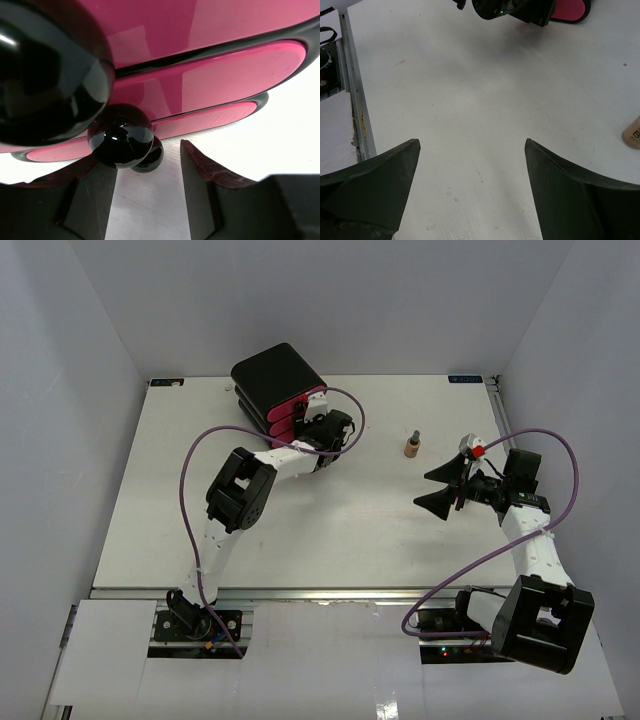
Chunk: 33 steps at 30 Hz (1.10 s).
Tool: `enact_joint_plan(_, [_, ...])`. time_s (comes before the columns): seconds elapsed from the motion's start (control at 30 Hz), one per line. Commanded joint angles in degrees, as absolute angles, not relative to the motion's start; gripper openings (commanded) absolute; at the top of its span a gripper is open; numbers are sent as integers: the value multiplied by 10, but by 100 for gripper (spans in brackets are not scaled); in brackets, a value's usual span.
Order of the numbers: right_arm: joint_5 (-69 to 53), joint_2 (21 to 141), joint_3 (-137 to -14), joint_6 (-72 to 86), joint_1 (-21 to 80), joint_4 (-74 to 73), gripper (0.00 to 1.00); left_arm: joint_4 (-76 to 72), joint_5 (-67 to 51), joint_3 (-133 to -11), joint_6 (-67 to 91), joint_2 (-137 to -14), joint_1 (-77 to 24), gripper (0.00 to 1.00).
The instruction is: Organize the makeup
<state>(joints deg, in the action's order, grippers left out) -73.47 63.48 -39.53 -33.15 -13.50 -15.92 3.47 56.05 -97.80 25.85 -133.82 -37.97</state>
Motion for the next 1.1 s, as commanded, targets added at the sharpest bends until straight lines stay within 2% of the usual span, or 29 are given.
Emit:
enact_joint_plan(0.0, [-741, 636, -396, -333, -139, -146, 91, 14, 571, -990, 249, -1336, -369, 60])
enact_joint_plan(0.17, [-742, 636, -396, -332, -141, -146, 91, 14, 561, -984, 250, -1334, -369, 52])
enact_joint_plan(0.3, [-744, 635, -397, -332, -142, -146, 91, 16, 556, -973, 257, -1331, -369, 51])
enact_joint_plan(0.57, [-745, 635, -397, -331, -142, -147, 91, 23, 557, -969, 266, -1334, -368, 57])
enact_joint_plan(0.8, [-746, 635, -397, -331, -143, -146, 91, 25, 554, -982, 263, -1341, -367, 56])
enact_joint_plan(1.07, [-747, 635, -397, -330, -145, -146, 91, 32, 536, -966, 274, -1333, -365, 38])
